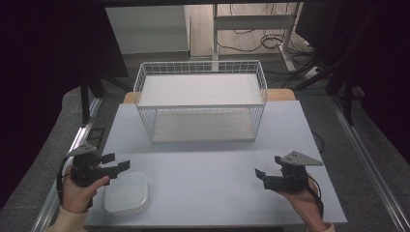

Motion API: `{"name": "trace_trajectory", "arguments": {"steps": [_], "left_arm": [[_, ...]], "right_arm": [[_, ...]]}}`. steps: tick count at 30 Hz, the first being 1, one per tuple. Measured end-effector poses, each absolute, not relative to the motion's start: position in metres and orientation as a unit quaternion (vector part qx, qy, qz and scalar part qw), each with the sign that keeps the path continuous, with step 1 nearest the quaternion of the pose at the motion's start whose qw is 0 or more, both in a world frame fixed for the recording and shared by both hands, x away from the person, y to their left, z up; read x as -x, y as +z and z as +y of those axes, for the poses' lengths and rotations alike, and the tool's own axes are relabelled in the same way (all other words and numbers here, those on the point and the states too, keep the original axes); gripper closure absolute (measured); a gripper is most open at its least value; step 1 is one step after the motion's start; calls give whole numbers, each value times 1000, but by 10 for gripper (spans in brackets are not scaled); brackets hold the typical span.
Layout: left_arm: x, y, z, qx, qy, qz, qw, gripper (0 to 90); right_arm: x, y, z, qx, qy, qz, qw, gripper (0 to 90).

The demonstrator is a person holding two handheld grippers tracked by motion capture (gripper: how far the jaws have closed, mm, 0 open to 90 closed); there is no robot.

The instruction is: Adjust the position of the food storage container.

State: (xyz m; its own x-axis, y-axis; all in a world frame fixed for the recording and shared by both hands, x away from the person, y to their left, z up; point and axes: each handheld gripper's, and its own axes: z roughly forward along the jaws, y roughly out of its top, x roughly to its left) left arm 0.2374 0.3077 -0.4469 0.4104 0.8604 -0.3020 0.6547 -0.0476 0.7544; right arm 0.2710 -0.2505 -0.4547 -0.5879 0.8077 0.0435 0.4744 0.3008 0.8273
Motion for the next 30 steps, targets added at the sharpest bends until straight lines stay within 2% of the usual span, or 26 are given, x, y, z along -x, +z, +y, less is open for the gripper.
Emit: {"name": "trace_trajectory", "arguments": {"steps": [11,15,23,26,27,30], "left_arm": [[-216,-447,337,-705,126,552,428,238],[-204,-447,351,-696,124,561,431,275],[-176,-457,384,-690,112,589,406,505],[-173,-461,387,-692,107,594,396,621],[-172,-464,388,-694,106,596,390,621],[-171,-472,387,-701,96,599,374,731]], "right_arm": [[-270,-458,-245,-409,417,789,188,154],[-270,-458,-244,-410,414,790,190,154],[-272,-461,-245,-414,408,791,189,156],[-272,-461,-245,-414,407,792,188,156],[-272,-461,-245,-414,408,792,188,156],[-272,-461,-245,-414,407,792,189,157]]}}
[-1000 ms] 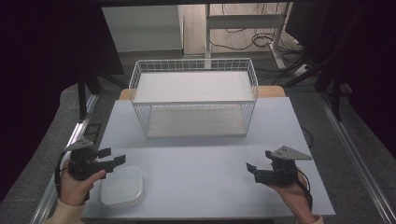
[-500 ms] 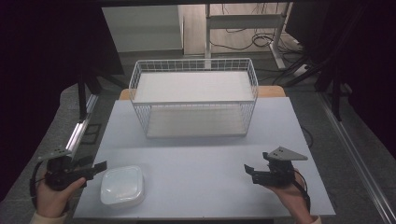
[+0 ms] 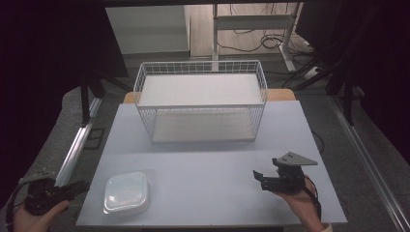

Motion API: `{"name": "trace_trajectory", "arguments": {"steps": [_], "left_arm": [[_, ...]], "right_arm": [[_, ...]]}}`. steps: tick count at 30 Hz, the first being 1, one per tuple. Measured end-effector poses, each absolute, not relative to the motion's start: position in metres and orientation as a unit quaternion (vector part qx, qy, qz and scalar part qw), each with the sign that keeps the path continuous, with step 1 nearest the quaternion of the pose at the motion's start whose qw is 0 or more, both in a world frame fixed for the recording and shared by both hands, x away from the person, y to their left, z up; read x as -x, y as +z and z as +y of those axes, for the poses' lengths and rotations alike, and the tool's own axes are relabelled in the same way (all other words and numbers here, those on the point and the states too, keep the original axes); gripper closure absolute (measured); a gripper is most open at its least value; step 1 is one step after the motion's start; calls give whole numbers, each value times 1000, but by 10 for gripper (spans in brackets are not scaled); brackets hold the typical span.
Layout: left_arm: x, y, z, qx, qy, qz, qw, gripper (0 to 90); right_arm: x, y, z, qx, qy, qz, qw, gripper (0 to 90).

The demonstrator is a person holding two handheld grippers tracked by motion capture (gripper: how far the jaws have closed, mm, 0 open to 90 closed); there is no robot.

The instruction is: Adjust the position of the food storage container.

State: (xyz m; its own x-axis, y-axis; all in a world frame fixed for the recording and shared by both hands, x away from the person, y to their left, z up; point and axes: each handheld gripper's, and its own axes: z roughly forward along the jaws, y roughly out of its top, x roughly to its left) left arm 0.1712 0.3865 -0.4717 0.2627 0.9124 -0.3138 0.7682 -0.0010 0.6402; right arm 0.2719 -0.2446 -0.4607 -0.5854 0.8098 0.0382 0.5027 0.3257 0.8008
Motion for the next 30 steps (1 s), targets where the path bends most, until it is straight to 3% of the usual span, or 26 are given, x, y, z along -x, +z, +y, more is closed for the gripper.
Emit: {"name": "trace_trajectory", "arguments": {"steps": [5,10,24,30], "left_arm": [[-174,-493,378,-719,71,600,343,891],[-177,-510,362,-738,36,590,325,900],[-192,-511,342,-750,26,577,323,900],[-211,-510,314,-767,15,553,325,900]], "right_arm": [[-273,-464,-245,-417,398,796,185,162],[-274,-464,-245,-415,399,797,185,162],[-275,-465,-247,-422,395,795,183,171],[-275,-465,-246,-421,394,796,184,173]]}}
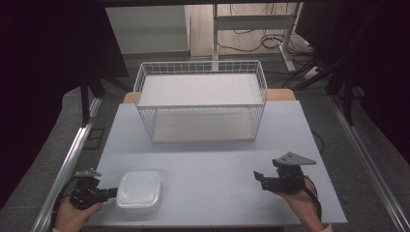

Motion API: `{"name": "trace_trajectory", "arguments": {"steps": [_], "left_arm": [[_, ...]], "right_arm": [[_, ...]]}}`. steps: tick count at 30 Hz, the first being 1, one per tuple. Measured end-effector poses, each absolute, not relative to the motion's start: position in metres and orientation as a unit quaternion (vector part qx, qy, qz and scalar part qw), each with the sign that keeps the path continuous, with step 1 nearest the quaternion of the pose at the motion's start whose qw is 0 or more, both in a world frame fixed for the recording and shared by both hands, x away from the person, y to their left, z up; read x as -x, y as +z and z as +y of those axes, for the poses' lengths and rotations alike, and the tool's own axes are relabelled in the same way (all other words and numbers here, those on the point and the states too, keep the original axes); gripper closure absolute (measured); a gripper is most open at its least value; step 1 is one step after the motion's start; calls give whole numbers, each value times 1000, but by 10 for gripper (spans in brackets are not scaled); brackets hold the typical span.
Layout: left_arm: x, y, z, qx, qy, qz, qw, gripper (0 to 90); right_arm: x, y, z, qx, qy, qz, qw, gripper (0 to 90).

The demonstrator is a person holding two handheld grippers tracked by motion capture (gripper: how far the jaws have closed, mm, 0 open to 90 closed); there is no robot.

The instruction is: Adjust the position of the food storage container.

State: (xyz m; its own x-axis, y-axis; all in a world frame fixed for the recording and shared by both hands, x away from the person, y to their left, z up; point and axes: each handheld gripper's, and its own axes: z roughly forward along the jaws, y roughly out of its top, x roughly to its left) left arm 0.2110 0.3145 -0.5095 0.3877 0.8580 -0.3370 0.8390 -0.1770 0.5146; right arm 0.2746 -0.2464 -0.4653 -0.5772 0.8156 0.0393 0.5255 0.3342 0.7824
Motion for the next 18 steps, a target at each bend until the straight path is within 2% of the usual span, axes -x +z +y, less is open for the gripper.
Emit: {"name": "trace_trajectory", "arguments": {"steps": [18], "left_arm": [[-247,-507,245,-810,-14,491,320,900]], "right_arm": [[-274,-465,-248,-423,396,794,182,181]]}}
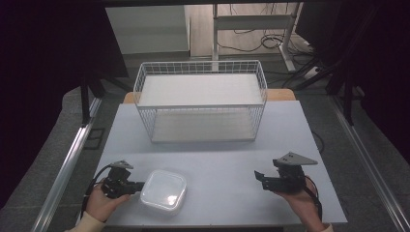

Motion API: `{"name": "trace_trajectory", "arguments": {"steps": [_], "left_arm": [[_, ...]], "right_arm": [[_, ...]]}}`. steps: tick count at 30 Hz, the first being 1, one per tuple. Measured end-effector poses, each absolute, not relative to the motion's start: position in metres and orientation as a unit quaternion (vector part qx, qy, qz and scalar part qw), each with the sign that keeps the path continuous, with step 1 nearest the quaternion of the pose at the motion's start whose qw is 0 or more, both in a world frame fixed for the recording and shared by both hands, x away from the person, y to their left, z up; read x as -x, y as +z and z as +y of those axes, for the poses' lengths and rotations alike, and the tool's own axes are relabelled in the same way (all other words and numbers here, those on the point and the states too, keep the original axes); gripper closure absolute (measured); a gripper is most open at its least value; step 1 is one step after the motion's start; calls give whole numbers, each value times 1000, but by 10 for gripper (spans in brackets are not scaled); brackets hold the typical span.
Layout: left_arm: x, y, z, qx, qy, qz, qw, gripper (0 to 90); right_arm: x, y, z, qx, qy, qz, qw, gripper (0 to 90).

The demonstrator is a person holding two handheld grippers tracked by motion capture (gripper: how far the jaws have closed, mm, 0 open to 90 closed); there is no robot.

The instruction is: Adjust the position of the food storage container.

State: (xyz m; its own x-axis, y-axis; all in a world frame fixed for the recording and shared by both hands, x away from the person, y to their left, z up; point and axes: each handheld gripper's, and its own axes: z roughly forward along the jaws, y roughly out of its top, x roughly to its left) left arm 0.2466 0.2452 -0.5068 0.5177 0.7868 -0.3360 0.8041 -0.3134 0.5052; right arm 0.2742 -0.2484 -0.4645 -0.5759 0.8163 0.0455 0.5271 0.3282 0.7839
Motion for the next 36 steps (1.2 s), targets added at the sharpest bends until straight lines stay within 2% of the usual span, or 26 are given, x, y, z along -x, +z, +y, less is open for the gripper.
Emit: {"name": "trace_trajectory", "arguments": {"steps": [10,18,23,29,36], "left_arm": [[-259,-504,218,-831,-20,459,313,900],[-236,-494,242,-819,-2,472,326,900],[-213,-494,251,-822,-12,465,328,900],[-199,-501,239,-832,-41,446,328,900],[-210,-499,222,-845,-41,430,315,900]], "right_arm": [[-275,-466,-248,-423,394,796,180,184],[-273,-464,-251,-425,397,792,184,184],[-274,-465,-249,-425,396,793,184,184],[-275,-467,-248,-426,393,794,182,184],[-275,-466,-249,-427,395,792,183,184]]}}
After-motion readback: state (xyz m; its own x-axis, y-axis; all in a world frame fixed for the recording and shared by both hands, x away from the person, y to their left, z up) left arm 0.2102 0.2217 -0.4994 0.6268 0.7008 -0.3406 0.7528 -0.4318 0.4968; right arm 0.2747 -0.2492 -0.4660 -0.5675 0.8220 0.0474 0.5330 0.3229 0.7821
